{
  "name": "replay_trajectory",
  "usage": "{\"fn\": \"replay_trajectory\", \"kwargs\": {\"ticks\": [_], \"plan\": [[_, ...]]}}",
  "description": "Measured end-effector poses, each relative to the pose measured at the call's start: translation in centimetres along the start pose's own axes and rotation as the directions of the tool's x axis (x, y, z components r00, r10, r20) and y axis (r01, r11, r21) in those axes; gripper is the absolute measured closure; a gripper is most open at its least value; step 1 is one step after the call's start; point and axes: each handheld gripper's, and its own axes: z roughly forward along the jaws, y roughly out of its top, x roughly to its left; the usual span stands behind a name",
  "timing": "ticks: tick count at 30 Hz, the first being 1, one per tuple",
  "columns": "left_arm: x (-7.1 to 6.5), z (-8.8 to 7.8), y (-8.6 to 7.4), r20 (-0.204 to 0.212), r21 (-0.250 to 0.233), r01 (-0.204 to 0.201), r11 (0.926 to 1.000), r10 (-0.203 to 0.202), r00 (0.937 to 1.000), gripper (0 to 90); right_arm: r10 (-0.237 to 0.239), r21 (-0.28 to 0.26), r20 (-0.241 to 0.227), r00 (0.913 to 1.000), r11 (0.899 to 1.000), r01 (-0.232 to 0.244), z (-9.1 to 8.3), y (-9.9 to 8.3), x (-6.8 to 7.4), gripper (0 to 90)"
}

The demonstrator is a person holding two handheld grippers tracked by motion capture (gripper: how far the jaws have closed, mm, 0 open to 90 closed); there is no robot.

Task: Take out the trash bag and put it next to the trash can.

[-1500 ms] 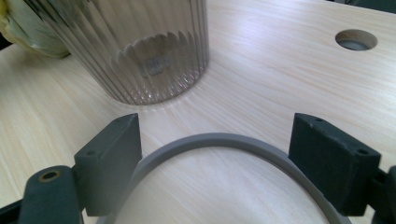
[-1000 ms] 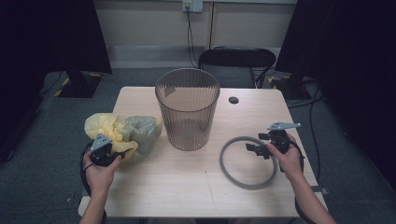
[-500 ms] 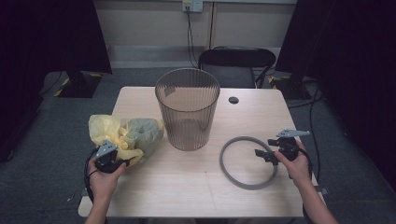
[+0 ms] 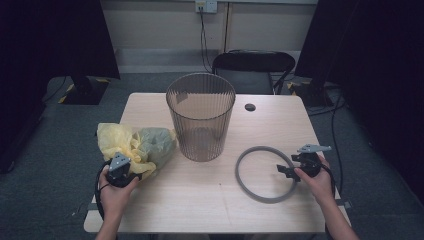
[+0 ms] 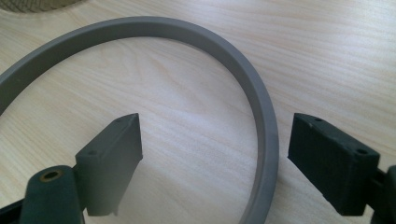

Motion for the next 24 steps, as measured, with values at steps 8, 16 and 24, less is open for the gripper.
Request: {"fn": "replay_trajectory", "kwargs": {"ticks": [8, 16, 24], "plan": [[0.2, 0.2, -0.4, -0.020, -0.007, 0.005, 1.0000, -0.005, 0.9998, 76.9, -0.011, 0.016, 0.022, 0.9997, 1.000, 0.011, 0.8, -0.5, -0.1, 16.2], [0.0, 0.4, -0.3, -0.023, -0.005, -0.004, 1.0000, 0.004, 0.9997, 76.8, -0.005, 0.032, 0.034, 0.9994, 0.999, 0.004, 1.1, -1.1, -0.4, 16.4], [0.1, 0.7, -0.4, -0.050, -0.007, -0.001, 1.0000, 0.001, 0.9988, 77.2, -0.004, -0.002, 0.045, 0.9990, 1.000, 0.004, 1.0, -1.7, -0.8, 16.8]]}}
